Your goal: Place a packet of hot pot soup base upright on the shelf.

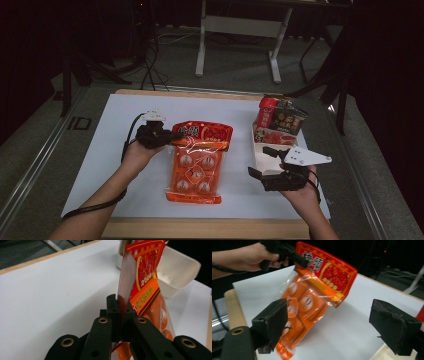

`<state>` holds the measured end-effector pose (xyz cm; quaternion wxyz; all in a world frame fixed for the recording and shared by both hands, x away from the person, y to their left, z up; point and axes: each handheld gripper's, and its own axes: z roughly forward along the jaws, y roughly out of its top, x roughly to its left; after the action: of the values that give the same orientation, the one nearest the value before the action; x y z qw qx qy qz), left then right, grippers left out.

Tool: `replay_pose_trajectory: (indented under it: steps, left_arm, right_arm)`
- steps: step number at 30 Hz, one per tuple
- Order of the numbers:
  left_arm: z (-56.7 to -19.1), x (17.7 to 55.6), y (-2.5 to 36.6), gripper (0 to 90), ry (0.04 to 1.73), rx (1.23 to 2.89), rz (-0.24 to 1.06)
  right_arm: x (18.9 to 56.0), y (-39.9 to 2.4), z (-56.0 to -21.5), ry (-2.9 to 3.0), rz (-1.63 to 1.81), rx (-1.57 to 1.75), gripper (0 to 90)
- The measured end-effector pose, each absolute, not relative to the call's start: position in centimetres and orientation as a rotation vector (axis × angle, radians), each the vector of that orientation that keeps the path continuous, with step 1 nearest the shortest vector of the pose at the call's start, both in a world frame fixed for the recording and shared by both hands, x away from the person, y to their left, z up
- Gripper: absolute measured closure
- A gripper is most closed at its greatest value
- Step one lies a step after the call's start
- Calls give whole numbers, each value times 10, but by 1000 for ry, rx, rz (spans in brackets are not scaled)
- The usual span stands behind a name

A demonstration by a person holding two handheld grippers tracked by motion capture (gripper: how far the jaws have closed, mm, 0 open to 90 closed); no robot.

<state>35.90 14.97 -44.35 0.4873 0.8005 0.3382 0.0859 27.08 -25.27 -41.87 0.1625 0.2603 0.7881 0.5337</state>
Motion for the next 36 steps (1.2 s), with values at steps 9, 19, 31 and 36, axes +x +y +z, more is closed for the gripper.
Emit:
replay_pose_trajectory:
  steps: [9,19,31,36]
  left_arm:
    - [-428,340,147,894,738,1929,201]
    - [-418,322,145,894,668,1910,188]
    - [-412,307,143,894,608,1893,174]
    - [-410,303,141,894,590,1889,171]
  right_arm:
    - [279,-245,-414,2239,1536,701,177]
    - [298,-231,-415,2249,1495,714,171]
    - [316,-209,-424,2328,1548,702,203]
    - [318,-199,-430,2389,1534,669,336]
